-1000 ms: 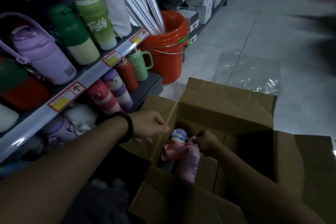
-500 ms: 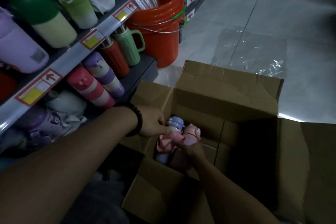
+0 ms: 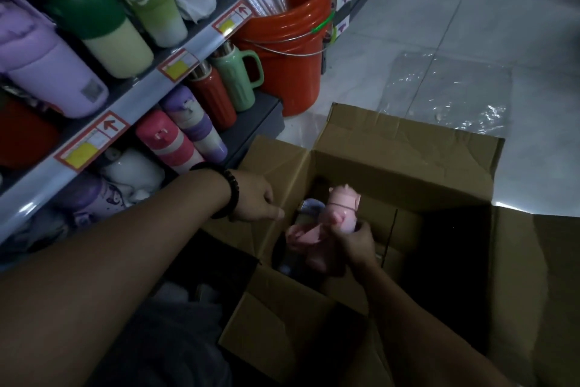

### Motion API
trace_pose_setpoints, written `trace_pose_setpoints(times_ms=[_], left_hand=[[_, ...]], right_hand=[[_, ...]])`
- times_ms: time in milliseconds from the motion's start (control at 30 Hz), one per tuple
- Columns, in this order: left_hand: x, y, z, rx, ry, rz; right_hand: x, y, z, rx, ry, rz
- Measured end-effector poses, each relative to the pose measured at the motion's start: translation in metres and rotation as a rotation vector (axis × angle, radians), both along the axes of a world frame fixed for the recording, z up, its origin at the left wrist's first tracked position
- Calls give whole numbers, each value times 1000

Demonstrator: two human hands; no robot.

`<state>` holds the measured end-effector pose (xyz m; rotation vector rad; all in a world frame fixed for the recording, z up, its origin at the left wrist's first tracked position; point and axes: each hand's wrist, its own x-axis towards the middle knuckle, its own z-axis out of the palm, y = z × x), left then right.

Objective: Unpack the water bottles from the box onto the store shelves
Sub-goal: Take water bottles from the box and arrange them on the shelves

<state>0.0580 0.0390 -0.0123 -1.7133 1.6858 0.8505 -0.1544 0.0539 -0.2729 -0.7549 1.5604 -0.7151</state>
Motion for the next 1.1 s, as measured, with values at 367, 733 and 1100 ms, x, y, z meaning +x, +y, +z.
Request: trace_pose_setpoints(times_ms=[367,733,1100], left_hand=[[23,11,13,-71,252,357],[90,74,55,-455,854,748],[122,121,-31,-600,1242,1102]], right_hand=[[28,-51,124,-330,-440,364],[121,-49,216,-435,-584,377],[198,3,188,-378,-434,537]])
